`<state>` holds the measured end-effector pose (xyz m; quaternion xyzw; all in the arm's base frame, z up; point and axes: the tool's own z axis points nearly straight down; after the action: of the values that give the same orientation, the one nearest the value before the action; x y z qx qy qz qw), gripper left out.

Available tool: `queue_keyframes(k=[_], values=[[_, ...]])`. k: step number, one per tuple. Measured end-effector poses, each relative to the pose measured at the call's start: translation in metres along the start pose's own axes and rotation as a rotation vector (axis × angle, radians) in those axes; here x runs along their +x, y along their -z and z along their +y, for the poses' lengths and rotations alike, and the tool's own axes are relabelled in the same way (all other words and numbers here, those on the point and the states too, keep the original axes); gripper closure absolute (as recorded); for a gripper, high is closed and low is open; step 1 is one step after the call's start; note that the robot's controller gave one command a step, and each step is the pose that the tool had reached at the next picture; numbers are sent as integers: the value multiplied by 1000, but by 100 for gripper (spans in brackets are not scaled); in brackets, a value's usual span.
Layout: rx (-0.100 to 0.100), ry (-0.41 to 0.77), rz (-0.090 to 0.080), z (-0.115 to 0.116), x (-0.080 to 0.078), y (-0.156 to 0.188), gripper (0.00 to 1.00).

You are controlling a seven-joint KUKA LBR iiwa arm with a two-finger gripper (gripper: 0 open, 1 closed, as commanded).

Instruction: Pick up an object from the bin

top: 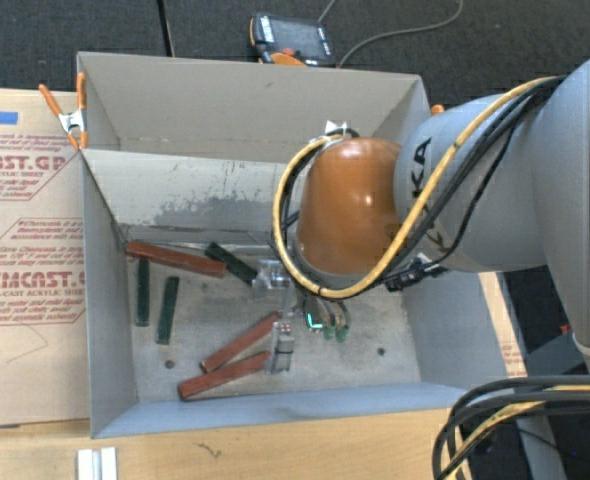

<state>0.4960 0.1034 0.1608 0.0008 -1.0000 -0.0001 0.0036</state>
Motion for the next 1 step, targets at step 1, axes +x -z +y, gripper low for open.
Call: queue_keyframes(k=[1], values=[[0, 42, -5, -5, 12, -92, 0]])
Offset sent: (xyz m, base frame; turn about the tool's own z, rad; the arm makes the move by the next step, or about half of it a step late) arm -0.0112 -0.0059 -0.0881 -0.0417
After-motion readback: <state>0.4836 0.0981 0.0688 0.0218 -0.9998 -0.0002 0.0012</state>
